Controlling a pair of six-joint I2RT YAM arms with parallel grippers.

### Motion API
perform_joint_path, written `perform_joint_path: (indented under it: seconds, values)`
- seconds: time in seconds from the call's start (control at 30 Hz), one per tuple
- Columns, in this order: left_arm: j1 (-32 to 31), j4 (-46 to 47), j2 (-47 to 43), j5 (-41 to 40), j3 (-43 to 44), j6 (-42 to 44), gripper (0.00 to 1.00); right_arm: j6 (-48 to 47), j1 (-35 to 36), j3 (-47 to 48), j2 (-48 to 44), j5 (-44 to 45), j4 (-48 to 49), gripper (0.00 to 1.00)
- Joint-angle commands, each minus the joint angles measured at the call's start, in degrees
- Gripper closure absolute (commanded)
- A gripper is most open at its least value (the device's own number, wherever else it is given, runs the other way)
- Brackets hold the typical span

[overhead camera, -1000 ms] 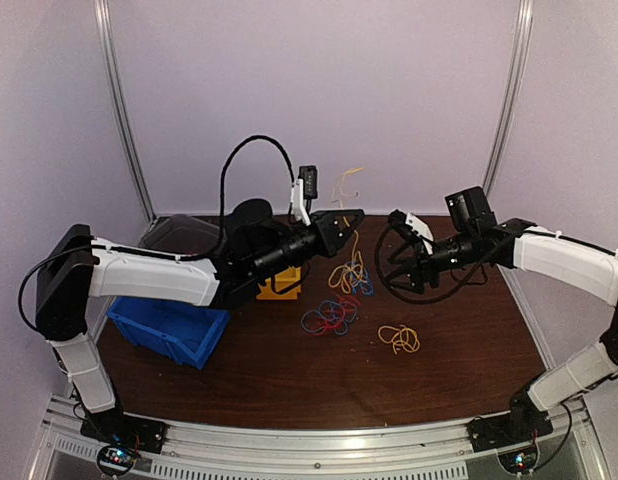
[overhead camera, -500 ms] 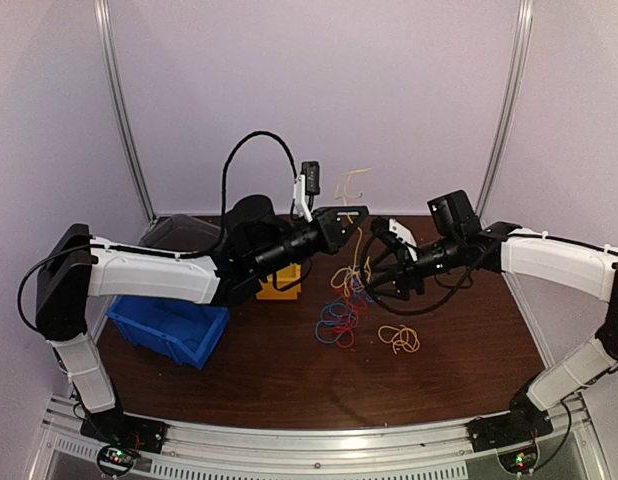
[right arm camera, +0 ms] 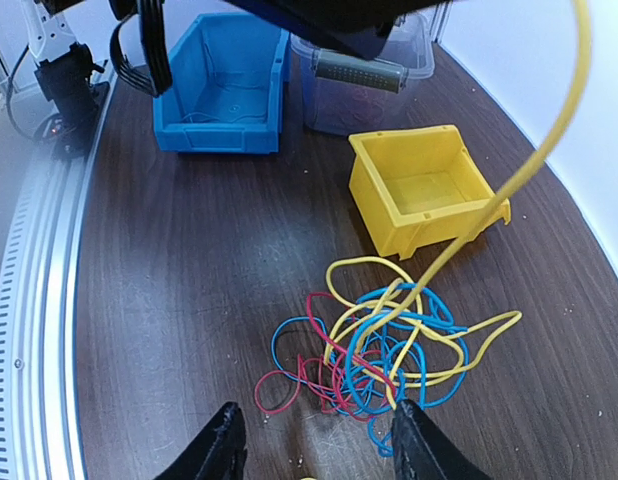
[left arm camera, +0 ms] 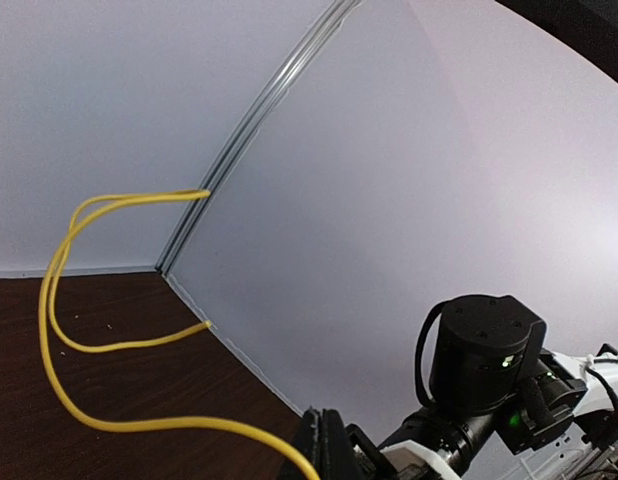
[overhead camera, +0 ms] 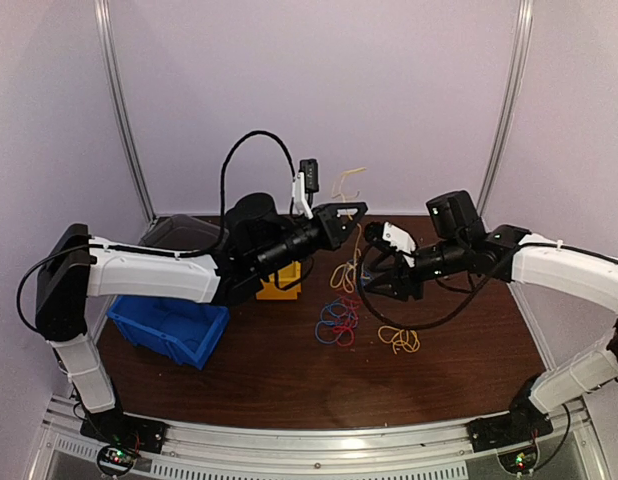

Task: Untangle the cables

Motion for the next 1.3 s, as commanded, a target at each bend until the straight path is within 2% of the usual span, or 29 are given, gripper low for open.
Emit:
perform_joint_path:
  seconds: [0.0,0.17,0.37,0.6,0.7,0.93,1.13,1.27]
  values:
    - [-0.52,1.73,-1.86,-1.23,2.07,-0.89,1.0,0.36,1.2,1.43,2.04,6.35,1.45,0.5]
    - [-0.53,1.73,-1.97,-0.97,2.03,-1.3,1.0,0.66,2.22,2.32,3.61,7.19,3.21,0.63]
    - [-0.56,1.7,-2.25,-1.25,1.61,-0.82,1.0,1.17,2.38,1.63,2.93,7.28,4.27,0.99]
    - [-0.51,0.5,-4.05,-1.6,1.66,1.3,1.0,1.1,0.16,-3.09,0.53,9.59,3.69,1.0]
    - [-0.21,-3.29,-7.09,-2.96,2.69,5.72,1.0,-0.25,-4.86,-6.67,-0.36,7.6,3.14,1.0]
    - [1.57,-9.59,-17.14,-10.87,2.65,15.14,1.0,-7.75,-21.65,-12.84,0.39,1.28,-0.88,1.0]
    - [2.17,-11.72,-24.46,-15.33,0.81,19.61,1.0,-10.14,-29.5,-14.0,3.49,-1.31,-2.36,1.0]
    - [2.19,-13.89,-28.65,-18.94,0.01,22.58,1.0,-10.67,-32.04,-13.44,5.19,-3.21,-3.01,1.0]
